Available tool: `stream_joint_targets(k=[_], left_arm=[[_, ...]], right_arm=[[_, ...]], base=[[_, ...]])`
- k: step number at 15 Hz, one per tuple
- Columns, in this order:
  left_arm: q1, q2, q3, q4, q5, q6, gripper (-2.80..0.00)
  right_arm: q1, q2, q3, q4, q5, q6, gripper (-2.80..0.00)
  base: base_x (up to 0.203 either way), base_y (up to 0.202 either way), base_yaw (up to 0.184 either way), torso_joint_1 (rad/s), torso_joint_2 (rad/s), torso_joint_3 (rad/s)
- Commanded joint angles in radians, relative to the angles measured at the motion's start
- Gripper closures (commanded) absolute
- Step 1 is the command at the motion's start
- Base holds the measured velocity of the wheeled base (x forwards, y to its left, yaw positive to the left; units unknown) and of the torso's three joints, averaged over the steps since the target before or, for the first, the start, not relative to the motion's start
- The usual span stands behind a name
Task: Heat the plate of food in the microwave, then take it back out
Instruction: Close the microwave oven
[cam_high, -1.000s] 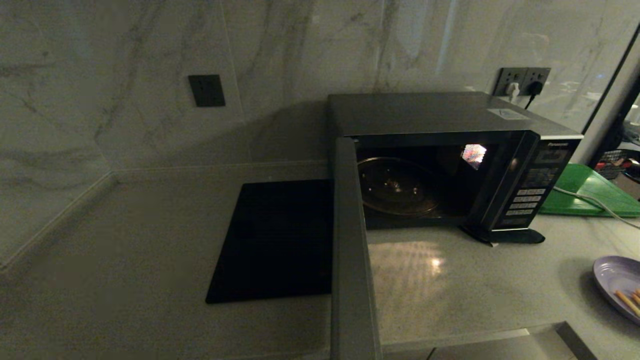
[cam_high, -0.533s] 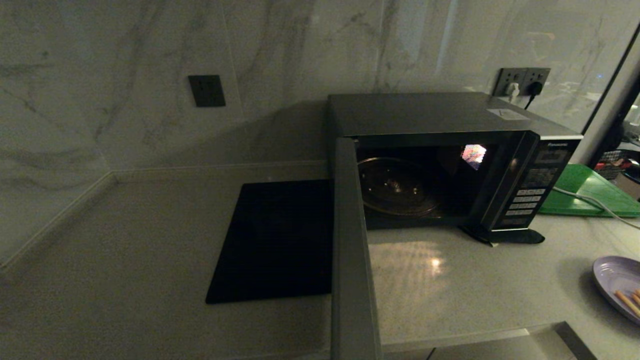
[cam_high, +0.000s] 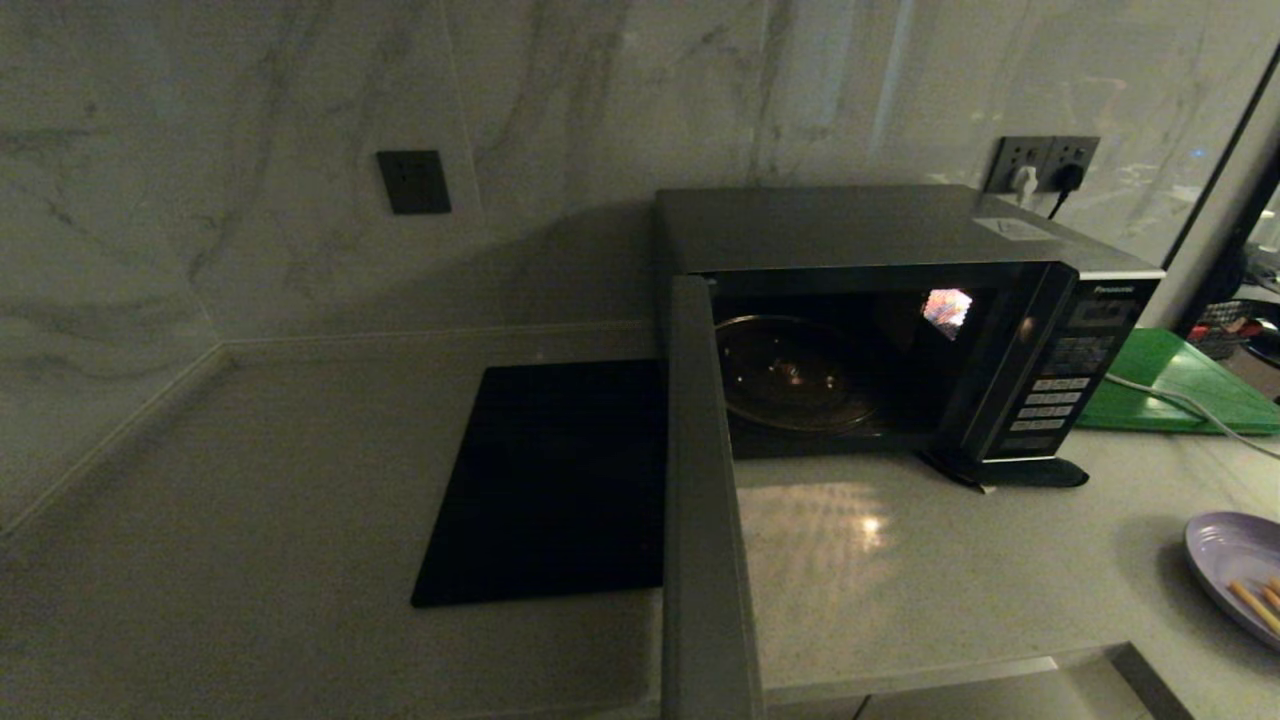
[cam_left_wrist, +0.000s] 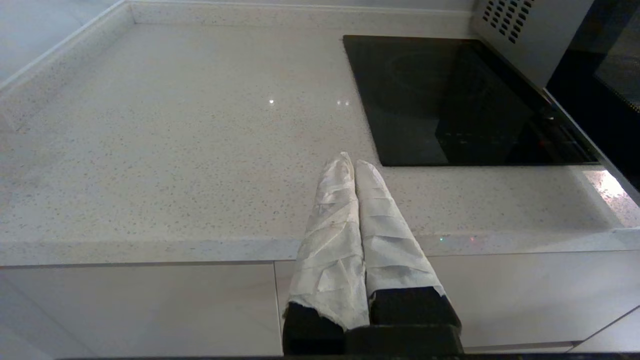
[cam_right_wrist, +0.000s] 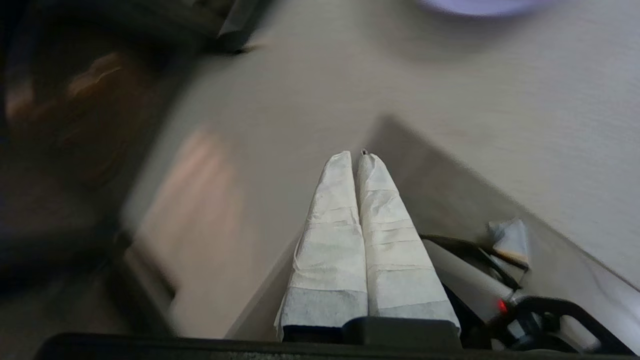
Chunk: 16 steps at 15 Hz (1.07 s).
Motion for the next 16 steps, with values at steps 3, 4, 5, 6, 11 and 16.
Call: stream_joint_targets(k=[3,4,5,6,11,16], left_arm=[[0.000,0.000,0.000,0.000,0.002,-0.001,0.00],[0.000,0.000,0.000,0.000,0.002,-0.001,0.00],[0.000,0.000,0.000,0.000,0.000,-0.001,0.00],[0.000,0.000,0.000,0.000,0.000,-0.001,0.00],[0.000,0.000,0.000,0.000,0.002,-0.001,0.00],[0.000,0.000,0.000,0.000,0.000,-0.001,0.00]], right_arm=[[0.275,0.004,-0.214,0.022,-0.001,0.023,0.00],[0.341,0.022,-0.277,0.023,-0.001,0.025,0.00],[0.404,0.043,-0.344,0.023,-0.001,0.026,0.00],[0.467,0.068,-0.405,0.023,0.001,0.026,0.00],[0.771,0.247,-0.604,0.023,0.063,-0.003,0.00],[1.049,0.424,-0.860,0.075,0.067,-0.018,0.00]], base=[[0.000,0.000,0.000,0.000,0.00,0.000],[0.000,0.000,0.000,0.000,0.00,0.000],[0.000,0.000,0.000,0.000,0.00,0.000],[0.000,0.000,0.000,0.000,0.00,0.000],[0.000,0.000,0.000,0.000,0.00,0.000],[0.000,0.000,0.000,0.000,0.00,0.000]])
